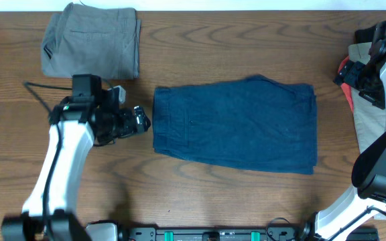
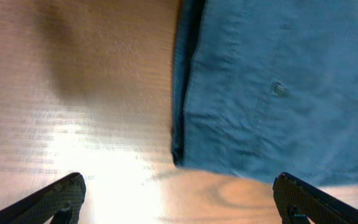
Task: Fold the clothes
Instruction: 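Reach the left gripper to the left edge of the shorts and grasp it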
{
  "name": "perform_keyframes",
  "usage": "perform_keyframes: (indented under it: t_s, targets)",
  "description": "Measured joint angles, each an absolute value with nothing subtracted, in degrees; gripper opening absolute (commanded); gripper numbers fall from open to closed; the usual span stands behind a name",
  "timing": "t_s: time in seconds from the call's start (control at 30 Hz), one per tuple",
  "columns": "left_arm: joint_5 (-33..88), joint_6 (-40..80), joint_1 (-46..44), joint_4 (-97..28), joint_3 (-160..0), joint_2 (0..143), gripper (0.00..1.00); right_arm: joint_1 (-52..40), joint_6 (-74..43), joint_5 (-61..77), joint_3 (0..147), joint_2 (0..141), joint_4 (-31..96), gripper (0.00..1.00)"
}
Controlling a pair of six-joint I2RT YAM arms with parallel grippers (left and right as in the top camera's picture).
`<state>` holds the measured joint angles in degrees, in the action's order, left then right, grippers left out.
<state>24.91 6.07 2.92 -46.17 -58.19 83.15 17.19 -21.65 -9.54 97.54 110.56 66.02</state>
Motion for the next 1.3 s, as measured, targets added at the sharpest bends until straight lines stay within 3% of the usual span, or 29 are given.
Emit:
perform_keyframes:
  t_s: [0.37,0.97,1.07,1.17,1.3]
  targets:
    - [33.6,1.8,2.9,-34.3,-58.2,96.6,0.98,17.2,-21.6,-9.5,97.5,110.6,66.0,0.99]
    - [44.9,-1.6,3.0,-32.9,-59.4,106.9,0.99,17.2,-21.6,-9.5,97.5,110.6,66.0,0.99]
    - [47.3,-1.6,2.8,-32.9,-59.8,108.1,0.89,17.2,-21.6,-9.6,97.5,110.6,66.0,0.99]
    - [49.6,-1.9,2.1,-32.8,-60.2,109.6,0.88,17.2,-21.6,-9.5,97.5,110.6,66.0,0.99]
    - [52.0,-1.8,0.8,-31.8,-60.5,111.2,0.74,17.2,-21.6,-9.6,97.5,110.6,66.0,0.99]
